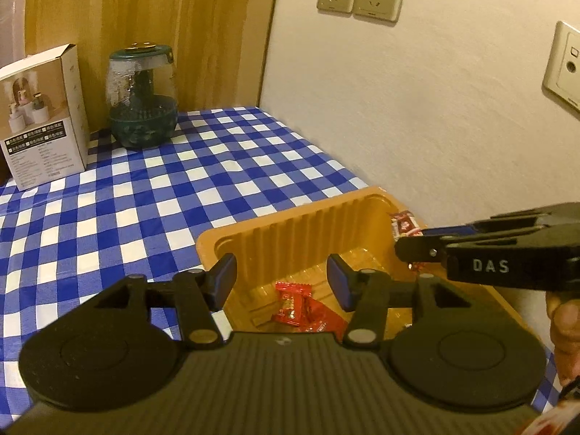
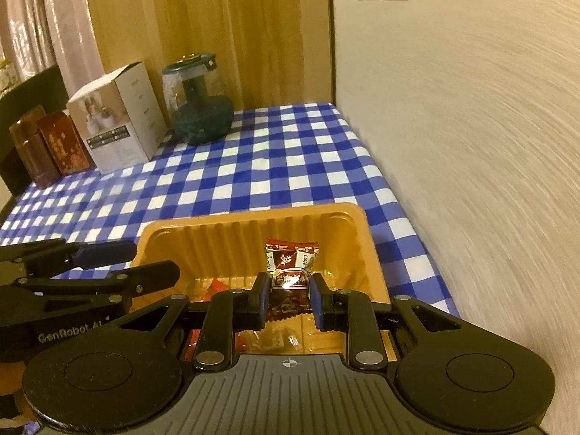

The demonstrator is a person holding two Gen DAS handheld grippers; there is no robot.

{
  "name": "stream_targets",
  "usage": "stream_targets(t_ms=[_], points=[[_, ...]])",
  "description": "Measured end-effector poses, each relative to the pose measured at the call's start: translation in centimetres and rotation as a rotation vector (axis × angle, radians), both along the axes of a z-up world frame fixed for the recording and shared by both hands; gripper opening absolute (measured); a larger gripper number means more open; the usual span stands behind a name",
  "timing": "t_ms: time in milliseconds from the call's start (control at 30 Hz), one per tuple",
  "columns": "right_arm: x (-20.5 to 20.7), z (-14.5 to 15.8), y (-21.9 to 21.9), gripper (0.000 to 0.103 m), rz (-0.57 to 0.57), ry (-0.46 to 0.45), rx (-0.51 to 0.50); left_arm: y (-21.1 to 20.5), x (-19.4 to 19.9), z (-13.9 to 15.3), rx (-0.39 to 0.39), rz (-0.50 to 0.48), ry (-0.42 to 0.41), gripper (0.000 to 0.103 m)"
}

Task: Organize snacks
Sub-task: 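Open the left gripper then the right to drop both candies into the tray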

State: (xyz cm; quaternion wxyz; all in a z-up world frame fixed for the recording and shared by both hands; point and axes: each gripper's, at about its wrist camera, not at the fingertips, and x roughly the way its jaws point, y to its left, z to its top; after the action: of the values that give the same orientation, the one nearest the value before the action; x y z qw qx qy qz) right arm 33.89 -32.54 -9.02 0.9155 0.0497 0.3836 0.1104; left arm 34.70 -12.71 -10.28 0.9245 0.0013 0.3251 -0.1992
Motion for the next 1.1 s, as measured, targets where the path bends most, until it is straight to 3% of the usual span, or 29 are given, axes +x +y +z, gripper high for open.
stream_targets(t_ms=[767, 800, 867, 1100], points=[[1.2, -0.8, 1.0, 0.026, 0.018, -0.006, -0.003, 0.4, 0.2, -0.2, -0.003, 0.005, 0.011, 0.051], [1.3, -0.9, 0.8, 0.03, 0.011, -0.004, 0.017, 0.5, 0.2, -0.3, -0.002, 0.007, 0.012, 0.052], [1.4, -0.9, 0.3, 0.065, -0.018, -0.011, 0.044, 0.6, 0.2, -0.3, 0.003, 0.011, 0.014, 0.053], [0.5, -0.2, -0.7, 0.065, -0.04, -0.041, 0.046, 0.5, 0.1, -0.4, 0.013, 0.01, 0.011, 0.054]])
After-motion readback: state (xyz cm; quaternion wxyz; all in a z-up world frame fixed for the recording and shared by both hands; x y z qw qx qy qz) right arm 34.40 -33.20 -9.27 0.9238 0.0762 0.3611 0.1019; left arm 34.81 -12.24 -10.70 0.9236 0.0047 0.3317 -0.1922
